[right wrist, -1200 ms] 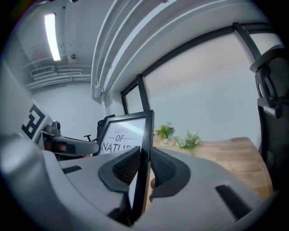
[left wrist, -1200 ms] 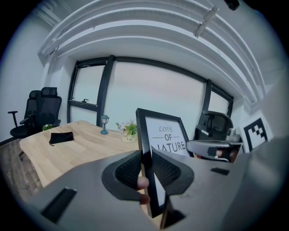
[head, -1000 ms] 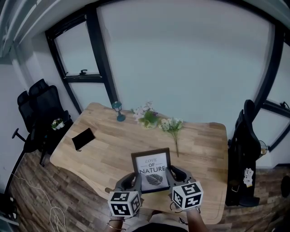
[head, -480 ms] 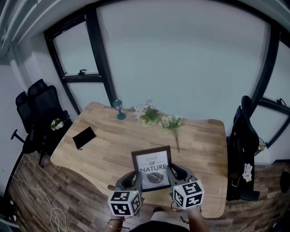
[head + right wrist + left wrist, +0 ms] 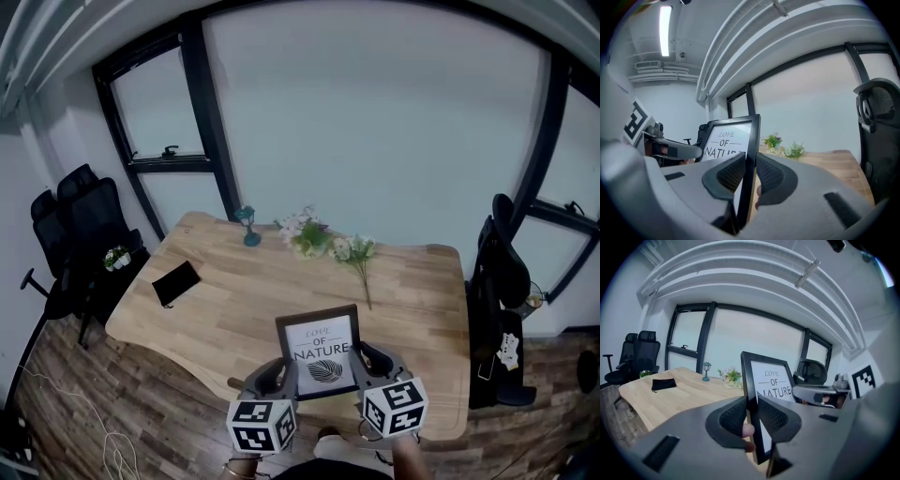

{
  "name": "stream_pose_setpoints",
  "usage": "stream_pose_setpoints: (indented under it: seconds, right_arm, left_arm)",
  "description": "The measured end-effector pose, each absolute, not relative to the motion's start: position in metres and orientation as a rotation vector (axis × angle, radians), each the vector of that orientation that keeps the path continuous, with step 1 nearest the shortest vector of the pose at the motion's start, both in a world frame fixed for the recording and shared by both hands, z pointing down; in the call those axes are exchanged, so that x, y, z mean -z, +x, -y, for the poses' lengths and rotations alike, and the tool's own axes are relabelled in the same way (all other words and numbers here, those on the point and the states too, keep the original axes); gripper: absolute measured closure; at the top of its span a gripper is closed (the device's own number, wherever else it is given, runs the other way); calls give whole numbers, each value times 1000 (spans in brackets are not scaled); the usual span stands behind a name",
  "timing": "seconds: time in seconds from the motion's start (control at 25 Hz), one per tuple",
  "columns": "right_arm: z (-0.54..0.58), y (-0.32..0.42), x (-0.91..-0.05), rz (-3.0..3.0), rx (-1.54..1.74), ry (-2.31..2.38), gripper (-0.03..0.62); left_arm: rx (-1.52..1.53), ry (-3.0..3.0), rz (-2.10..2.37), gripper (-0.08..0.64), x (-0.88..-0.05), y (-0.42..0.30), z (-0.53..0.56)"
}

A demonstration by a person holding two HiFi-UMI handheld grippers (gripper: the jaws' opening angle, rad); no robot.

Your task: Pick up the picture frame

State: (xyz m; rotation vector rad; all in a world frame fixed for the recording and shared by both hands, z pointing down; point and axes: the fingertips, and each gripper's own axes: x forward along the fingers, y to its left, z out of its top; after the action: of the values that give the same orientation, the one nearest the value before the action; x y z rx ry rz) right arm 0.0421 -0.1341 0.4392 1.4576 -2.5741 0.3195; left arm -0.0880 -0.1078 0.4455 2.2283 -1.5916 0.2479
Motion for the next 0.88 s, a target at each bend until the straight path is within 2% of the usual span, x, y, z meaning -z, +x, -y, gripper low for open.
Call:
stream_pose_setpoints:
  seconds: [0.88]
  right_arm:
    - [60, 49, -408, 2584, -193, 1528, 520]
  left_arm:
    - [-183, 2320, 1543, 489, -417, -82, 40]
